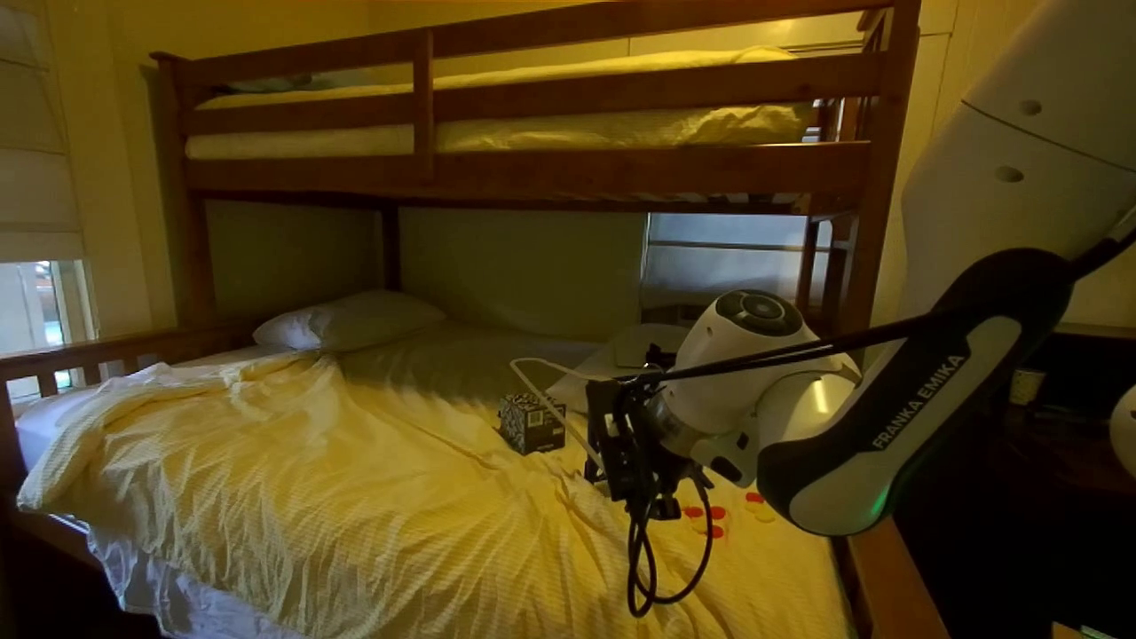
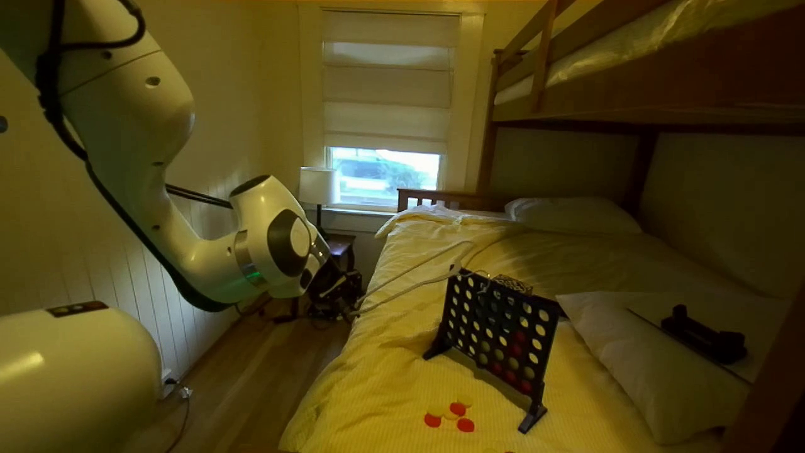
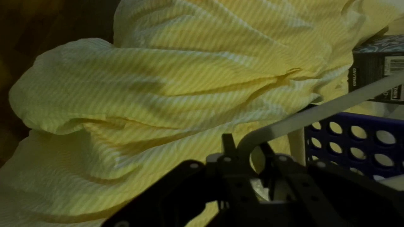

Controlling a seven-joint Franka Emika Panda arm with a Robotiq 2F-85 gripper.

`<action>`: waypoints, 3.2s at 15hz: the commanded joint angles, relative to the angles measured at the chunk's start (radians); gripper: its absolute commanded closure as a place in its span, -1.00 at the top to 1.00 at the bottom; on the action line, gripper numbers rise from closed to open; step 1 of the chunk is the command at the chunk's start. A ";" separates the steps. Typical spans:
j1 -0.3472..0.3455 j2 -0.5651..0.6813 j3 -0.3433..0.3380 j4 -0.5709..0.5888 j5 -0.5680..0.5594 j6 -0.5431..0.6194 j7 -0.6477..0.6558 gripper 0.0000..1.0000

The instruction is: Pick up the hang wire and put it on the black object

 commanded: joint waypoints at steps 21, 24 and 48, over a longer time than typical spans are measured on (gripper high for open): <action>0.066 0.070 -0.069 0.004 0.387 -0.020 -0.584 -0.90; 0.054 0.067 -0.053 0.006 0.401 -0.016 -0.607 -0.90; -0.096 0.035 0.098 0.043 0.435 -0.005 -0.650 -0.90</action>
